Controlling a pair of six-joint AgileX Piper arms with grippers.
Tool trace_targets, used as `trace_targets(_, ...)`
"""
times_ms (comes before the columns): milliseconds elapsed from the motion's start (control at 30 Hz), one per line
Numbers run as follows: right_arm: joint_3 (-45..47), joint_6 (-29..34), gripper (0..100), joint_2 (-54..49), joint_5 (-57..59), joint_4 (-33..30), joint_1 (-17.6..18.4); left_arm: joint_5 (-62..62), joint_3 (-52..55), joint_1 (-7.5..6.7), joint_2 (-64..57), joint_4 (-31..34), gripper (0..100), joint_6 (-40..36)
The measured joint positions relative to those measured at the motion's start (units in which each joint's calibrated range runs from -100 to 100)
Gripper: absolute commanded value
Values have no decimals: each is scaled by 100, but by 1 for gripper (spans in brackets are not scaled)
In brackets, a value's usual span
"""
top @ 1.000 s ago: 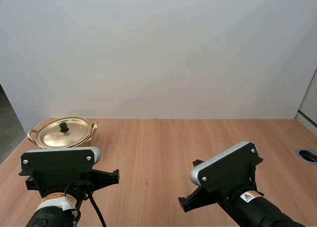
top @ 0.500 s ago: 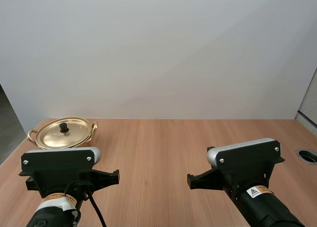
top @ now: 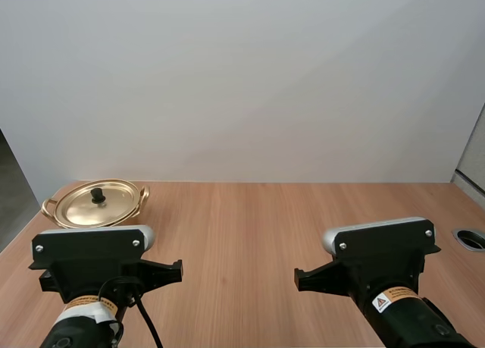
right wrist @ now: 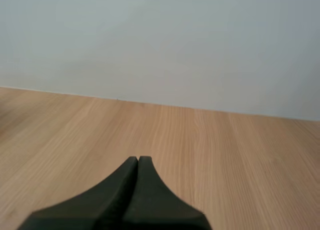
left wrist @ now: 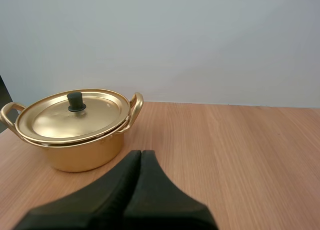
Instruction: Open the pot, put the car inside, and close it
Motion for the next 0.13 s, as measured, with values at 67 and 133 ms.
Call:
trace_targets(67,0,279,0,0,0,-323,0,0,0,0,0,0,0,0)
trace_targets(133,0,593,0,0,0,-646,0,0,0,0,0,0,0,0)
